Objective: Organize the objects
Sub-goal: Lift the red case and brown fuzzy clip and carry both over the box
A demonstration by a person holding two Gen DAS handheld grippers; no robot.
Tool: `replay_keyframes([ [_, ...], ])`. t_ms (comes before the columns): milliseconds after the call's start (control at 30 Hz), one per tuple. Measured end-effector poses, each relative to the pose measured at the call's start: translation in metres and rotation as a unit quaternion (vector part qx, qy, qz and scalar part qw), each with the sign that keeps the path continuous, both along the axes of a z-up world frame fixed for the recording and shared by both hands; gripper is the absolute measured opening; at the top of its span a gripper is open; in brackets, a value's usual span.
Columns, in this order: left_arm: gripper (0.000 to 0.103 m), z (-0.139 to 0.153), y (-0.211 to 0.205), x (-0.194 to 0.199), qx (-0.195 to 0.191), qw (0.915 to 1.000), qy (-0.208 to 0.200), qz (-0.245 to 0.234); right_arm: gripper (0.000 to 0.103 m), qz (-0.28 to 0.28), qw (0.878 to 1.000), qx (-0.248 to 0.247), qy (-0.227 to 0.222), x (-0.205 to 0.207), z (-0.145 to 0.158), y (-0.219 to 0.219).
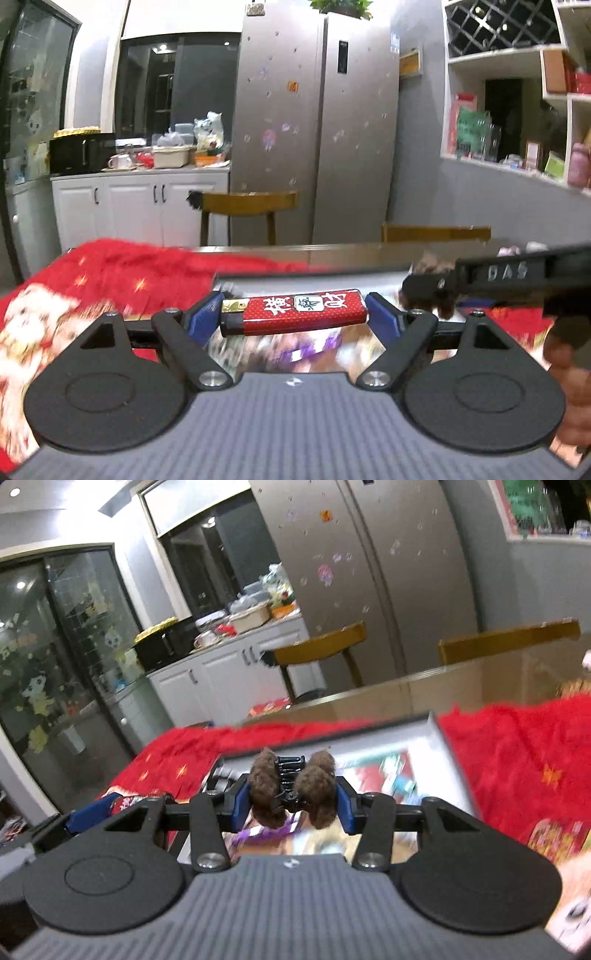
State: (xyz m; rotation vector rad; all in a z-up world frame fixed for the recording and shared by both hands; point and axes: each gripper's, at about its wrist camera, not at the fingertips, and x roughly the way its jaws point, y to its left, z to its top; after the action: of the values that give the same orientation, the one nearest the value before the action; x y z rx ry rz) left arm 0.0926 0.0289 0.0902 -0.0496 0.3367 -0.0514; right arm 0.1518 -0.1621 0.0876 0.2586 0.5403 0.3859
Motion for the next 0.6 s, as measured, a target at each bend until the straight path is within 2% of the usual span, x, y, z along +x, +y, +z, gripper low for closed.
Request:
replay_keyframes([
  [133, 0.086, 0.030, -0.003, 0.044, -0.058, 0.9981, 0.010, -0.020, 0.051, -0.019, 1.000, 0.009, -0.001, 0.032, 0.017, -0.013],
  [233, 0.086, 0.043, -0.006, 0.077, -0.098, 0.9945, 0.016, -0.034, 0.051, -0.039, 0.999, 0.012, 0.002, 0.061, 0.020, -0.024],
  [300, 0.086, 0.045, -0.013, 0.099, -0.103, 0.9934, 0.019, -0.045, 0.051, -0.048, 0.999, 0.017, 0.010, 0.079, 0.014, -0.031],
  [400, 0.086, 0.037, -0.026, 0.132, -0.100, 0.9933, 0.036, -0.047, 0.051, -0.053, 0.998, 0.019, 0.028, 0.104, -0.004, -0.037],
  [467, 0.086, 0.024, -0.030, 0.152, -0.111, 0.9909, 0.054, -0.054, 0.051, -0.054, 0.998, 0.018, 0.041, 0.115, -0.022, -0.039],
  [600, 0.086, -0.009, -0.033, 0.186, -0.104, 0.9870, 0.108, -0.057, 0.051, -0.057, 0.995, 0.016, 0.084, 0.136, -0.054, -0.041],
])
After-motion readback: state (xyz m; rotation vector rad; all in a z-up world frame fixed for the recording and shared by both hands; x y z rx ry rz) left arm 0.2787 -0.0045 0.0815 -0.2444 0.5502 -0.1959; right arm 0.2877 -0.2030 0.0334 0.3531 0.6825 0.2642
